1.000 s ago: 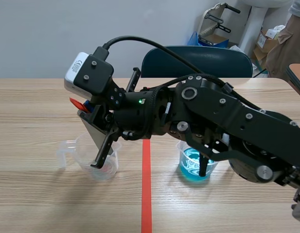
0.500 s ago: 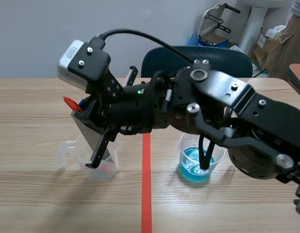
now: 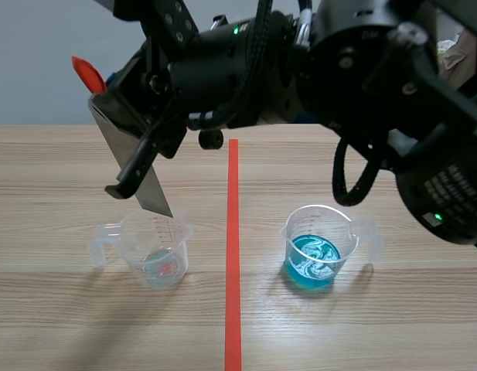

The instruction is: Do the redox reaction experiment

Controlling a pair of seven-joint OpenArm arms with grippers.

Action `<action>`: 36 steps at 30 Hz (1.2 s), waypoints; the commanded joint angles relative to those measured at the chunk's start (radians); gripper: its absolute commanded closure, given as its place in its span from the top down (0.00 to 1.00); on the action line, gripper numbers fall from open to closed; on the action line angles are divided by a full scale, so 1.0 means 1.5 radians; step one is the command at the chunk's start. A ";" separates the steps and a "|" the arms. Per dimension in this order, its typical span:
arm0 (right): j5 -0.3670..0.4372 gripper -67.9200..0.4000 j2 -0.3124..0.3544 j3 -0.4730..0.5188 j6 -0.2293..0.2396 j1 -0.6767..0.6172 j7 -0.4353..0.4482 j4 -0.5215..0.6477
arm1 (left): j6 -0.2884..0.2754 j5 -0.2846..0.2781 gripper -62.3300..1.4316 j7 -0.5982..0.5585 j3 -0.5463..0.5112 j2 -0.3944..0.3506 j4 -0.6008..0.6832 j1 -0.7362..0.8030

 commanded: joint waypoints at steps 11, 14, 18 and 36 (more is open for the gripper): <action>0.118 0.01 -0.002 0.031 -0.010 0.050 -0.069 0.045 | -0.002 -0.002 1.00 -0.005 -0.001 -0.002 0.008 -0.009; 0.144 0.02 -0.002 0.031 -0.016 0.064 -0.072 0.045 | -0.002 -0.002 1.00 -0.005 -0.001 -0.002 0.008 -0.009; 0.156 0.02 -0.002 0.031 -0.018 0.069 -0.074 0.045 | -0.002 -0.002 1.00 -0.002 -0.001 -0.002 0.008 -0.009; 0.160 0.01 -0.002 0.031 -0.018 0.068 -0.074 0.045 | -0.002 -0.002 1.00 -0.001 -0.001 -0.002 0.008 -0.009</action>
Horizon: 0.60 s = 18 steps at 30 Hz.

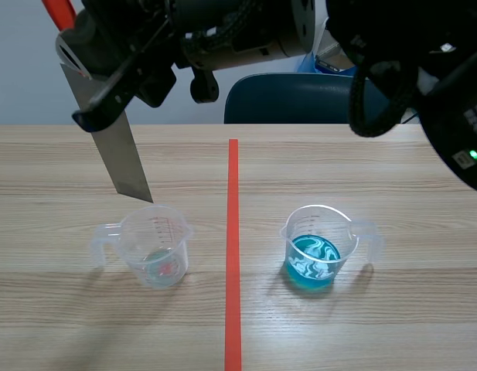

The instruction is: Do the redox reaction experiment

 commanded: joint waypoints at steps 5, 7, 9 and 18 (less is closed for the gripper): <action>0.007 0.01 -0.002 0.007 -0.002 0.010 0.008 0.004 | -0.002 -0.001 1.00 0.006 -0.001 -0.002 0.008 0.002; 0.007 0.01 -0.002 0.007 -0.002 0.009 0.008 0.004 | -0.002 0.001 1.00 0.009 -0.001 -0.002 0.008 0.002; 0.007 0.01 -0.002 0.007 -0.002 0.010 0.008 0.004 | -0.002 0.001 1.00 0.014 -0.001 -0.002 0.008 0.002; 0.007 0.02 -0.002 0.007 -0.002 0.010 0.008 0.004 | -0.002 0.001 1.00 0.016 -0.001 -0.002 0.008 0.002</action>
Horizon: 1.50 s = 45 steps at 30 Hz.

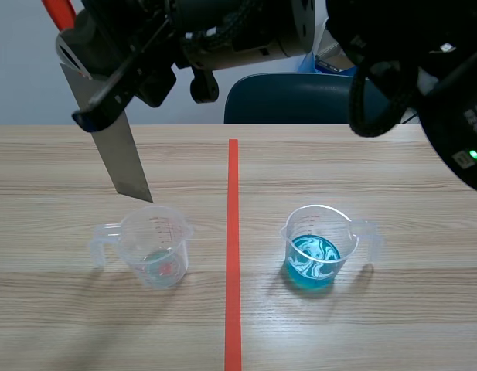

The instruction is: Do the redox reaction experiment

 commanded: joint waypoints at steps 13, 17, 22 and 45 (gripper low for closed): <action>0.007 0.01 -0.002 0.007 -0.002 0.010 0.008 0.004 | -0.002 0.001 1.00 -0.009 -0.001 -0.002 0.008 0.002; 0.007 0.02 -0.002 0.007 -0.002 0.010 0.008 0.004 | -0.002 0.001 1.00 -0.009 -0.001 -0.002 0.008 0.002; 0.007 0.01 -0.002 0.007 -0.002 0.010 0.009 0.004 | -0.002 0.002 1.00 -0.009 -0.001 -0.002 0.008 0.002; 0.007 0.02 -0.002 0.007 -0.002 0.010 0.009 0.004 | 0.008 0.013 1.00 -0.009 -0.001 -0.002 0.008 0.002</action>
